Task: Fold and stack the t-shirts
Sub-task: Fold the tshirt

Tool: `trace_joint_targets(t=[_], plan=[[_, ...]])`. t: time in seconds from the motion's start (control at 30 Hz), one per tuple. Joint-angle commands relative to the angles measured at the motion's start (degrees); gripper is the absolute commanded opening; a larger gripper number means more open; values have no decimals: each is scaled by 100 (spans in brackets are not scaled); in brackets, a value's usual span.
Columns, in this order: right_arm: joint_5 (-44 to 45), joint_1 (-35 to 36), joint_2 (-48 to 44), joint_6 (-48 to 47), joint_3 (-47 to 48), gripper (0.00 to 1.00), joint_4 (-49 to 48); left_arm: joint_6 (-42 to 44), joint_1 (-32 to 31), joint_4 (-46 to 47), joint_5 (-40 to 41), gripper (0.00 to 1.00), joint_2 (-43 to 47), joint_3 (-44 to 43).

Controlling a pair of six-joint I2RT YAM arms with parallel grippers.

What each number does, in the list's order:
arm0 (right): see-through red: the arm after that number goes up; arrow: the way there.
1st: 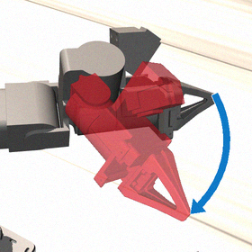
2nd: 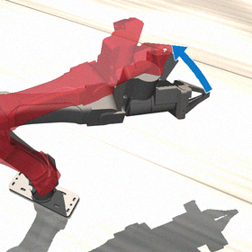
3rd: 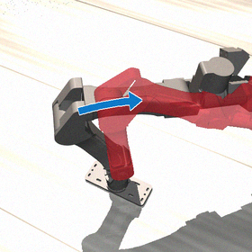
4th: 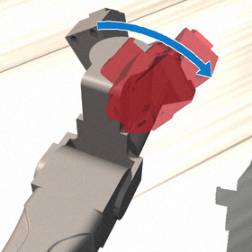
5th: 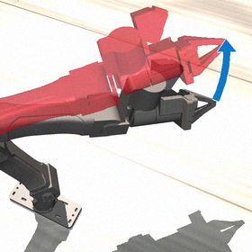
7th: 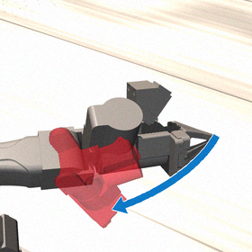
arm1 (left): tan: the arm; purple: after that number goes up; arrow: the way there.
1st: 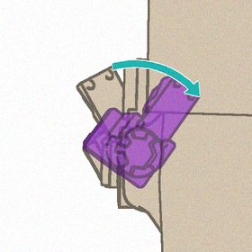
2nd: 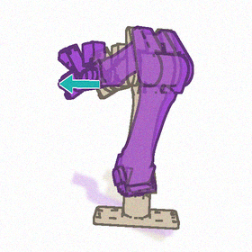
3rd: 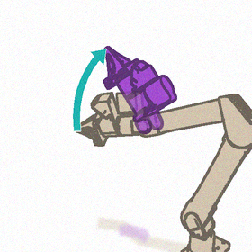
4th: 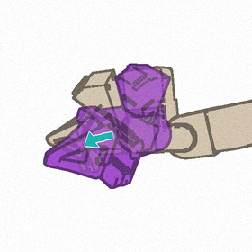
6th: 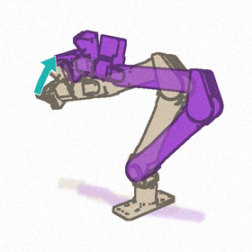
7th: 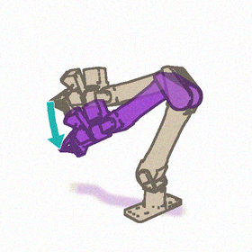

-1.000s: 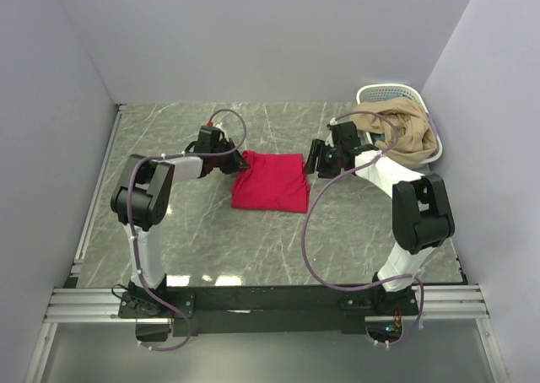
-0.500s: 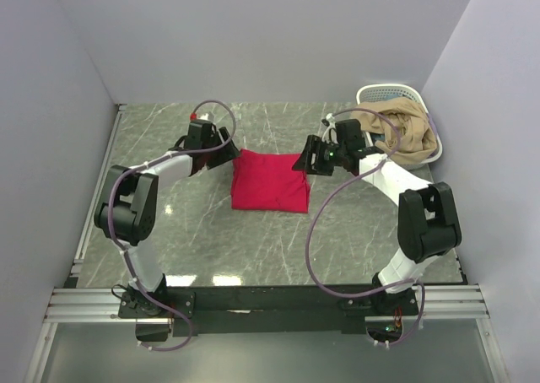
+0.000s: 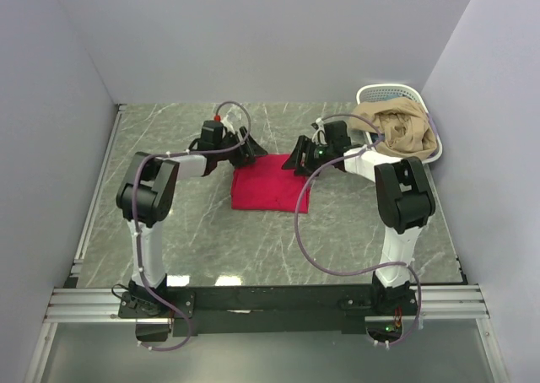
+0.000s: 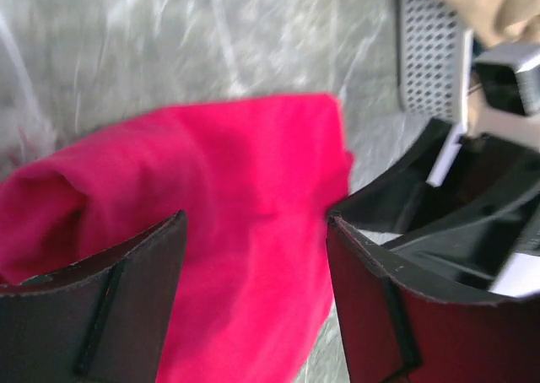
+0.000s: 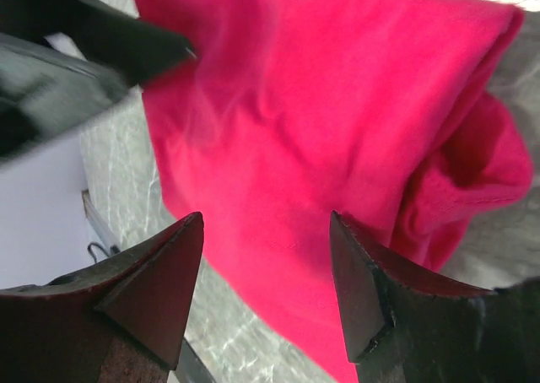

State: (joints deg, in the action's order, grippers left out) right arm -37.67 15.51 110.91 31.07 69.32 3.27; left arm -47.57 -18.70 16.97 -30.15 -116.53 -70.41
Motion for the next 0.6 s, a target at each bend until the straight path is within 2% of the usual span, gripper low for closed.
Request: trace_joint_targets(t=[0.0, 0.17, 0.27, 0.37, 0.57], plan=[[539, 23, 1, 66, 258, 68, 172, -210, -20, 221, -378, 73, -326, -218], [1507, 31, -210, -188, -85, 68, 666, 606, -11, -703, 823, 73, -327, -341], [1763, 31, -316, -277, -287, 68, 701, 915, 7, -1011, 1168, 73, -309, -447], [1605, 40, -473, -347, -427, 68, 553, 1039, 24, -968, 1205, 73, -186, -447], [1746, 181, -1413, -645, -533, 68, 762, 1075, -2, -713, 933, 73, 323, -272]])
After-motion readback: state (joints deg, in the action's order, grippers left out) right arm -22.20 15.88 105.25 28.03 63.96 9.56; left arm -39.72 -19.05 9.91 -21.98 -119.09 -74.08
